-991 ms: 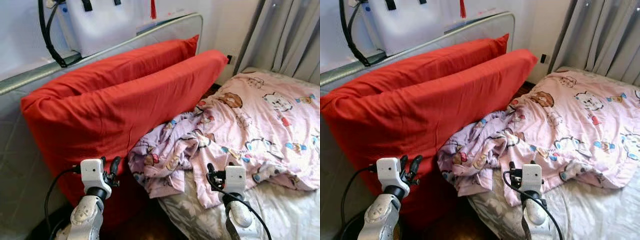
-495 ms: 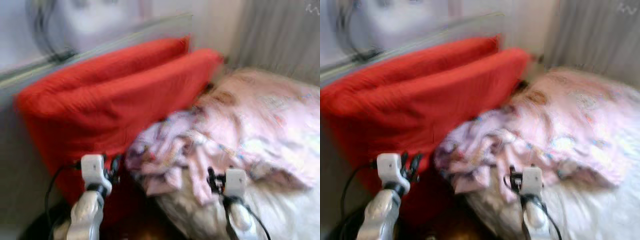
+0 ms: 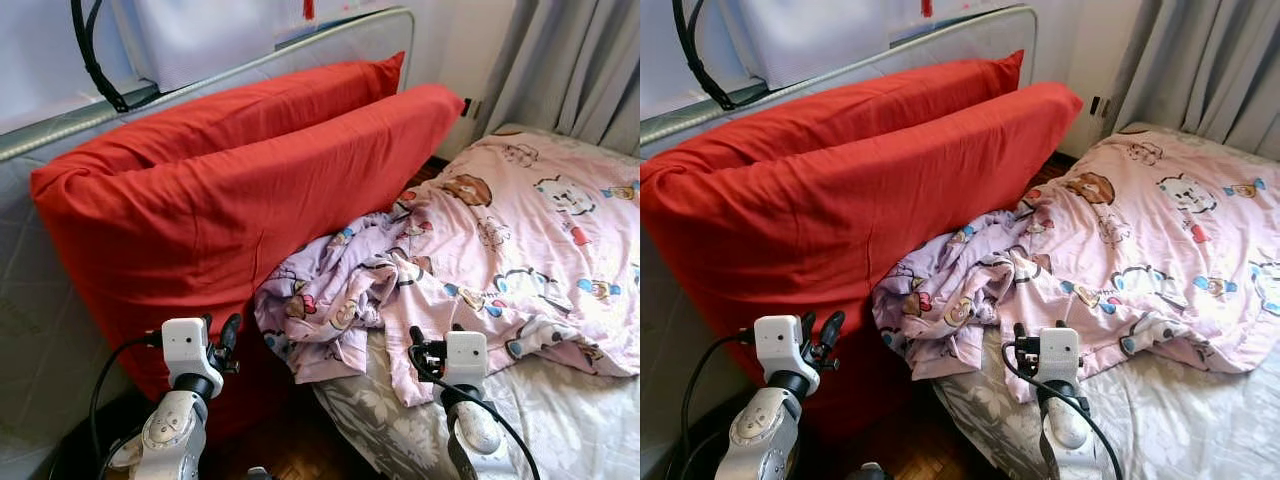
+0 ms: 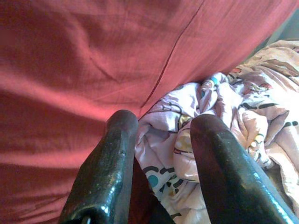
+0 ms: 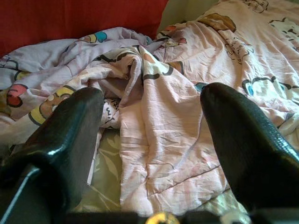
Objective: Clean up the room
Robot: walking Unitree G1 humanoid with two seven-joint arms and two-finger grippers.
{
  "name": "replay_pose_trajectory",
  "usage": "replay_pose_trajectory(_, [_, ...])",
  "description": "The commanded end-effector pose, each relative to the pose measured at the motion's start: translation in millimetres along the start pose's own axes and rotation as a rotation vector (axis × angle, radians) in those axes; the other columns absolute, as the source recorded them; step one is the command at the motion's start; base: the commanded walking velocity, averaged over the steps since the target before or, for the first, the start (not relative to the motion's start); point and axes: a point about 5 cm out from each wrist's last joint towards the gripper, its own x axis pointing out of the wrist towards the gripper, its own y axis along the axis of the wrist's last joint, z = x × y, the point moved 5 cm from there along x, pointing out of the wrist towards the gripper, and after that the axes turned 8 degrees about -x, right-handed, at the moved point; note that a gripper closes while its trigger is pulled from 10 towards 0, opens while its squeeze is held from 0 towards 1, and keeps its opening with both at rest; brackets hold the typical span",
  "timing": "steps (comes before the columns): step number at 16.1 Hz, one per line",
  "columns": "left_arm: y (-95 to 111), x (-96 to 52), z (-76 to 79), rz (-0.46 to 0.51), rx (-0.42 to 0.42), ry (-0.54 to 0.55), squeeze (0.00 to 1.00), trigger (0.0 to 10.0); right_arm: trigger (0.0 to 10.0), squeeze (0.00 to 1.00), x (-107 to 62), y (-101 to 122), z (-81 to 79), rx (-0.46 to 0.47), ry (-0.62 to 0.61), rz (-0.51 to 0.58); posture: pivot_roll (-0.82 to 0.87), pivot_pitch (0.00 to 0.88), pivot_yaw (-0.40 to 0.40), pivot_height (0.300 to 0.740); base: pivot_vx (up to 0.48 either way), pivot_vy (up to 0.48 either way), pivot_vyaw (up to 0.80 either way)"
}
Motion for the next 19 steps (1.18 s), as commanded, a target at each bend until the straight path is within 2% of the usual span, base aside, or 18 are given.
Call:
replay_pose_trajectory(1, [-0.4, 0.2, -2.6, -0.008, 0.006, 0.006, 0.0, 10.0, 10.0, 0.0, 0.7, 1.0, -0.9, -0.001, 0.002, -0.002, 0.04, 0.028, 0.003, 0.68, 0.0, 0.0, 0.0])
replay_pose_trajectory(3, [-0.6, 0.0, -2.6, -0.009, 0.002, 0.007, 0.0, 10.0, 10.0, 0.0, 0.9, -3.7, -3.5, -0.014, 0.016, -0.032, 0.04, 0.026, 0.004, 0.675, 0.0, 0.0, 0.0])
replay_pose_trajectory(6, [-0.5, 0.1, -2.5, -0.009, -0.001, 0.006, 0.0, 10.0, 10.0, 0.0, 0.7, -2.8, -5.9, -0.005, 0.025, -0.026, 0.04, 0.026, 0.006, 0.645, 0.0, 0.0, 0.0])
replay_pose_trajectory(19, [-0.3, 1.5, 0.6, -0.01, -0.008, -0.012, 0.0, 10.0, 10.0, 0.0, 0.0, -1.0, -11.6, 0.005, 0.042, -0.013, 0.04, 0.005, 0.009, 0.645, 0.0, 0.0, 0.0])
